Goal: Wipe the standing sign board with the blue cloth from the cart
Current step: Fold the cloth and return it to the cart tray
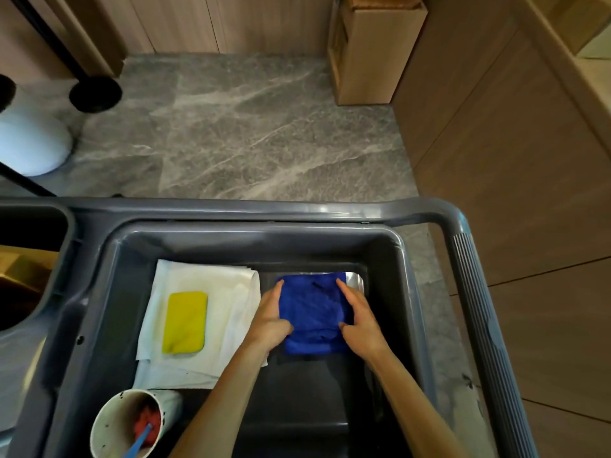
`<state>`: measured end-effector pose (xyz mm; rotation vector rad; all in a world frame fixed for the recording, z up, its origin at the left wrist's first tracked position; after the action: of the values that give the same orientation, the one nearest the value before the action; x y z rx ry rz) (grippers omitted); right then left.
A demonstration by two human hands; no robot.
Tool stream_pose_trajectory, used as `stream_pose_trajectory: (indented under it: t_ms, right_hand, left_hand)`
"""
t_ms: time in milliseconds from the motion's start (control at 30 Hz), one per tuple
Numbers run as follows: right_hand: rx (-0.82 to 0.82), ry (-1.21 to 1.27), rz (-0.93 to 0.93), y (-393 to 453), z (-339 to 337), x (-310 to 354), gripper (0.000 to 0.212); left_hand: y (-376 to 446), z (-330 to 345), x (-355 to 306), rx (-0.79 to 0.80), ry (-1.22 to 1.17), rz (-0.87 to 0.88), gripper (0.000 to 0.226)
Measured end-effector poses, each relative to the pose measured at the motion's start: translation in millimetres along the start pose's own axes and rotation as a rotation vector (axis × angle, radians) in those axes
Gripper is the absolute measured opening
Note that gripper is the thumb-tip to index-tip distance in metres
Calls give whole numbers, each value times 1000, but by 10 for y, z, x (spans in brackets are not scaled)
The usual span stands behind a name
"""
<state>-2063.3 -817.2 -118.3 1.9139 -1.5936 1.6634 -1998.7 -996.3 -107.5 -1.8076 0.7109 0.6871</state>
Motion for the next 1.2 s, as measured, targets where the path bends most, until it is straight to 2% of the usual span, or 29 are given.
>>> stream_pose_trajectory:
  t_ms: [100,233,367,400,500,600,667,733,800,833,900,1000,1100,1200]
  right_hand:
    - [30,-33,31,1,41,-58,85]
    - [55,-141,79,-5,103,-164,90]
    - [94,-363,138,1,148,-223,101]
    - [93,-439,130,-4,149,-235,104]
    - [73,-551,127,-39,114,-259,104]
    - [32,-423,121,-62,85,-256,93]
    - [-108,-320,32,-77,64,-207,69]
    - [-321,-316,-111,-69,53,-118,39]
    - [-429,-432,-257,-16,107,-9,32]
    - [-405,-504,-312,24,159,36,36]
    - [-259,-634,-332,121,293,38,49]
    - [-83,-723,-180,213,420,-189,63]
    - [-71,-803,-136,231,424,-352,67]
    - [-78,-823,-131,246,399,-347,69]
  left_hand:
    - [98,68,52,-40,145,-5,59]
    - [82,82,165,-45,286,-18,76]
    - [21,88,274,-77,608,36,93]
    - [14,93,292,-80,633,26,95]
    - [-6,104,334,-86,440,-67,99]
    - [-1,106,349,-83,484,-56,102]
    - [12,74,323,-140,502,22,83]
    - [27,52,257,-257,580,206,61]
    - [70,111,207,-304,706,403,50]
    - [103,164,202,-281,765,464,50]
    - [176,239,252,-208,853,451,52]
    - [220,227,407,-174,948,371,62]
    - [237,222,468,-148,965,342,66]
    - [305,255,489,-151,977,299,58]
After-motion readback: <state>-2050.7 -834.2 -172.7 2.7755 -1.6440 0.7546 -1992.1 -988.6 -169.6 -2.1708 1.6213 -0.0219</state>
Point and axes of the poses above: each hand's wrist, its own y-axis towards the middle knuckle, its own z-axis out of the palm, x = y × z, the point moved 2 cm from there along y, towards the middle knuckle, and after that the axes turned 2 degrees about x, right-handed, at the moved point
